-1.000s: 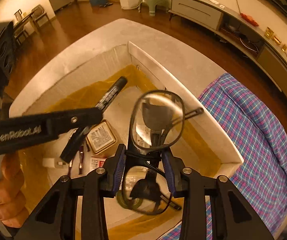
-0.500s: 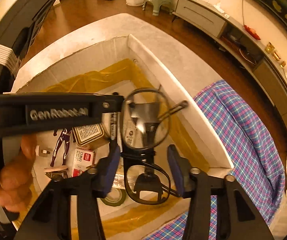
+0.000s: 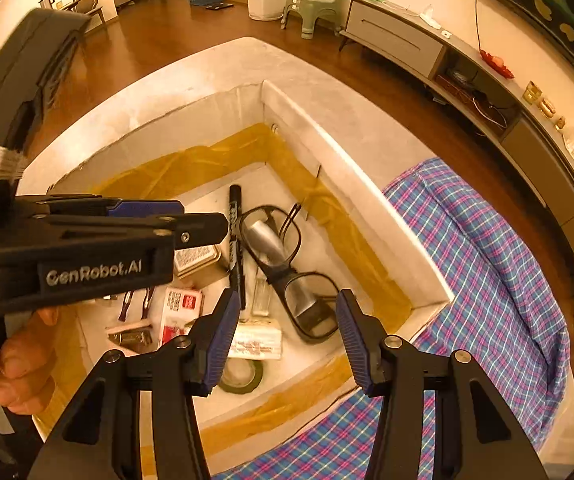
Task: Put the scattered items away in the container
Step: 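Open the left tool to drop the marker while the right tool drops the glasses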
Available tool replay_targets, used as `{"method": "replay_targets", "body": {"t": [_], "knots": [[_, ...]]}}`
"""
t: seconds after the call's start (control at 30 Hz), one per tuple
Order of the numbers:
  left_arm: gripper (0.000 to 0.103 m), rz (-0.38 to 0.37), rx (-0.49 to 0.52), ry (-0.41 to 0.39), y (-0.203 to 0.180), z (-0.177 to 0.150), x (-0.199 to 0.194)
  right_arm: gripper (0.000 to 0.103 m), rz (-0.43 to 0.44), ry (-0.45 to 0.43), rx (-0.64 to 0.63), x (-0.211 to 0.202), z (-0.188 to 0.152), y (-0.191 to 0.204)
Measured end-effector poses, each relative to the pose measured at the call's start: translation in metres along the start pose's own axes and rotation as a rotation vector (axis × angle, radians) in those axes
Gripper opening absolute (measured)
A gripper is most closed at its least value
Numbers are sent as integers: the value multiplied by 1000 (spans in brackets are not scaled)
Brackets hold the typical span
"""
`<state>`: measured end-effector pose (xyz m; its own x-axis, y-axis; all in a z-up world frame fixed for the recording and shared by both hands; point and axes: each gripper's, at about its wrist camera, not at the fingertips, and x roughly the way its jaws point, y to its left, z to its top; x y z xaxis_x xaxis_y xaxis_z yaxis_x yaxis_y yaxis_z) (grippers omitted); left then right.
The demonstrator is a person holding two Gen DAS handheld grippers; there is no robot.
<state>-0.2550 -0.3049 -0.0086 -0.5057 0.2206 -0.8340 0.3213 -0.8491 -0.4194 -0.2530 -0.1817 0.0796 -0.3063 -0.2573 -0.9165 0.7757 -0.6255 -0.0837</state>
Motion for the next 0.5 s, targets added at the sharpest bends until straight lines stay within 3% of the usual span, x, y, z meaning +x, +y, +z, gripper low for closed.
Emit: {"method": "replay_targets", "body": {"t": [0.5], "knots": [[49,115,184,-140,-20,-58,-65,54,40,-48,-3,-39,-45,26]]}}
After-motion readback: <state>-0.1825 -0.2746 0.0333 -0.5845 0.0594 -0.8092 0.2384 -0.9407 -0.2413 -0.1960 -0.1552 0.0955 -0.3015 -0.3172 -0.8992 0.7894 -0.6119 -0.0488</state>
